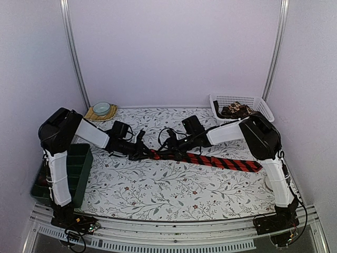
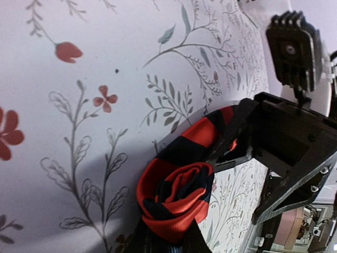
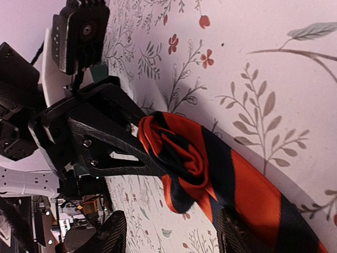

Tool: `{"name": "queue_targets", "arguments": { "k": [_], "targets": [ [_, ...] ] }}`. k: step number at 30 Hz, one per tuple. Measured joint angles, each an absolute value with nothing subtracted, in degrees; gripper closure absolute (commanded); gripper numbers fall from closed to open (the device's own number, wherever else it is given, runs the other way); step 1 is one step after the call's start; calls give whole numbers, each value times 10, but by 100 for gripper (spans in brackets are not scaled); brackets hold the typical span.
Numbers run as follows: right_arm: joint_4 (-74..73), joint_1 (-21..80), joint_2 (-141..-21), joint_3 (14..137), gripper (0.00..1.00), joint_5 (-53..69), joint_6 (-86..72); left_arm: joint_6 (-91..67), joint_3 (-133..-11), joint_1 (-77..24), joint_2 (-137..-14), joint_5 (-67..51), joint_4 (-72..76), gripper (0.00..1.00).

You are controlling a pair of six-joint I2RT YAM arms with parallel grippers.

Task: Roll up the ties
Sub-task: Roll the tie at the center of the board.

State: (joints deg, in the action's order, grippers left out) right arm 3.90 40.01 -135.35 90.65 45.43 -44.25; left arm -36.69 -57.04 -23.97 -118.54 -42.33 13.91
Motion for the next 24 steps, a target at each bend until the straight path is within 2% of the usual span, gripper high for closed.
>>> {"name": "queue_targets", "arguments": {
  "k": [12, 18, 24],
  "targets": [
    [-152, 392, -1222, 848, 34, 288, -259, -237, -664, -207, -1138, -271, -136, 100],
    [-185, 375, -1205, 820, 34, 202, -200, -200, -685, -183, -1131, -243, -193, 100],
    [-187, 363, -1205, 821, 37, 171, -170, -195, -680, -161, -1120, -266, -194, 100]
  ]
}}
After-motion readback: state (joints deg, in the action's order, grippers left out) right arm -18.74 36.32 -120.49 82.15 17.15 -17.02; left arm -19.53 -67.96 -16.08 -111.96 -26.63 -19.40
